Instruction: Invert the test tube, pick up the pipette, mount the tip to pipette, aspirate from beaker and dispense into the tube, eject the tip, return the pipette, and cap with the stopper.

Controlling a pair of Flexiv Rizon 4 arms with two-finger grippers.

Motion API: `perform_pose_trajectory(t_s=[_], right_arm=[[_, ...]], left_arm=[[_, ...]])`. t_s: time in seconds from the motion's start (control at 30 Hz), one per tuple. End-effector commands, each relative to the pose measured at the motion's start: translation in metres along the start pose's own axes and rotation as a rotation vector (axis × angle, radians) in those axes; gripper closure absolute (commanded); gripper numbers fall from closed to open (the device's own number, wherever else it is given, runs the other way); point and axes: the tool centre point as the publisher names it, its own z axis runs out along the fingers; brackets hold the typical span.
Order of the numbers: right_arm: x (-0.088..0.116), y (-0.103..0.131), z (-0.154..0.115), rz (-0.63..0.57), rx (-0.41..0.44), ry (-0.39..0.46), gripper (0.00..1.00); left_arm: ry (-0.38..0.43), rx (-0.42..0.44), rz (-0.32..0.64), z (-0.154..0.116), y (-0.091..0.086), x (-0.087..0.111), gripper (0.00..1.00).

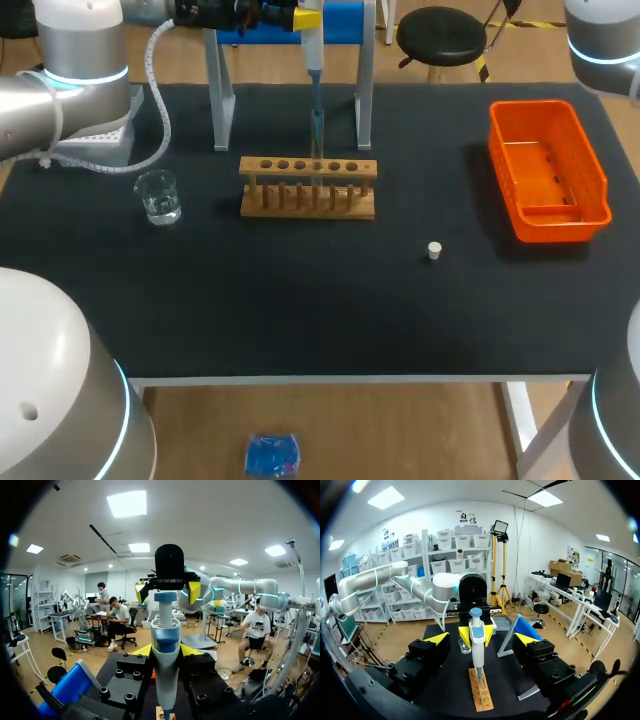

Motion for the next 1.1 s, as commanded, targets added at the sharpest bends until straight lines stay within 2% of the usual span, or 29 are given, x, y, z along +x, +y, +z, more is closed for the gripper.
perform_pose_trajectory(t_s=[0.03,0.37,0.77,1.1], right_arm=[[-0.002,0.008,-0.001,0.008,0.031,-0.012,1.0],[0.001,0.023,0.005,0.034,0.077,-0.041,1.0],[0.007,0.044,0.021,0.031,0.079,-0.007,1.0],[0.008,0.048,0.035,0.047,0.088,-0.004,1.0]], left_arm=[[-0.002,-0.001,0.0,0.0,-0.001,0.001,1.0],[-0.002,-0.001,0.0,0.0,-0.001,0.001,1.0],[-0.002,-0.001,0.0,0.0,-0.001,0.001,1.0],[-0.002,-0.001,0.0,0.0,-0.001,0.001,1.0]])
